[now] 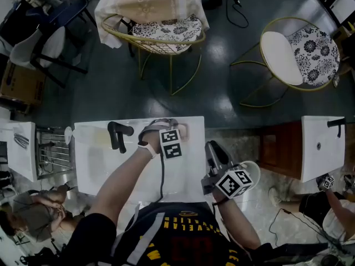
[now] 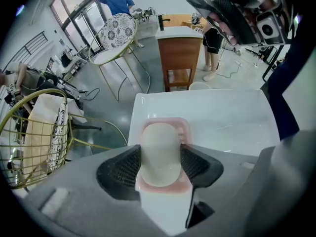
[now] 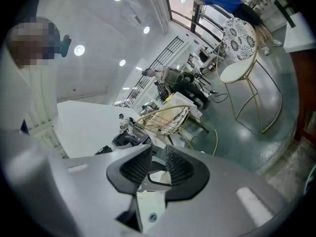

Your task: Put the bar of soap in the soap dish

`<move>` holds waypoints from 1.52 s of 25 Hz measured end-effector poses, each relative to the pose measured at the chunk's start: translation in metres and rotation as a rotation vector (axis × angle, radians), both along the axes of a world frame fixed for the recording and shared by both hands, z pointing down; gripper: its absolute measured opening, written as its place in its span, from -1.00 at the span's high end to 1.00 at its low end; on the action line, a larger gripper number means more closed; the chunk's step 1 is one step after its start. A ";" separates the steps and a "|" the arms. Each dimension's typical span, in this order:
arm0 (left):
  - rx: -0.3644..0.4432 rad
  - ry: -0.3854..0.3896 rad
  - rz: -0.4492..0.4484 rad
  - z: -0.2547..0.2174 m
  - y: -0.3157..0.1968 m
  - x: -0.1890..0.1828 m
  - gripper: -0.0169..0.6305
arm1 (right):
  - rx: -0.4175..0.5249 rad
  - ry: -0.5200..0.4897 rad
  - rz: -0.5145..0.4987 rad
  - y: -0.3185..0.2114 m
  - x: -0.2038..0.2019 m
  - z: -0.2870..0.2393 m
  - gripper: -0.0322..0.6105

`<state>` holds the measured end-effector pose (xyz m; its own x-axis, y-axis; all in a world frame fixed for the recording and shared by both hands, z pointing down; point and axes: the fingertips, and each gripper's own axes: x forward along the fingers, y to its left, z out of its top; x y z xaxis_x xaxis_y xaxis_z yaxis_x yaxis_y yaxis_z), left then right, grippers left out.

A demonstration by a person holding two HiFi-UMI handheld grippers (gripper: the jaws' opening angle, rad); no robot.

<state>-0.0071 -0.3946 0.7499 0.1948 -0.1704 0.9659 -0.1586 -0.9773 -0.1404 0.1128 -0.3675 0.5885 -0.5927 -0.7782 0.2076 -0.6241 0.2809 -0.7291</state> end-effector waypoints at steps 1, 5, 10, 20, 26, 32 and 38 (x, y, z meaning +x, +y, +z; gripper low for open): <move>-0.002 0.001 0.001 0.000 0.000 0.001 0.15 | -0.003 -0.001 0.001 0.000 0.000 0.000 0.63; -0.019 -0.009 0.008 0.003 0.001 0.001 0.15 | -0.012 -0.004 0.005 -0.001 0.001 0.002 0.63; -0.022 -0.015 0.014 0.006 0.000 -0.001 0.15 | -0.011 -0.015 0.013 -0.002 0.001 -0.001 0.64; -0.004 -0.019 0.024 0.008 -0.004 0.000 0.13 | -0.016 -0.024 0.015 -0.005 -0.002 0.001 0.66; 0.025 0.003 0.013 0.005 -0.006 -0.001 0.11 | -0.023 -0.036 0.012 -0.006 -0.006 0.000 0.67; 0.046 -0.008 0.030 0.000 -0.004 -0.002 0.11 | -0.023 -0.038 0.016 -0.006 -0.009 -0.003 0.68; 0.036 -0.008 0.035 -0.003 0.000 -0.005 0.11 | -0.024 -0.035 0.009 -0.004 -0.015 -0.001 0.68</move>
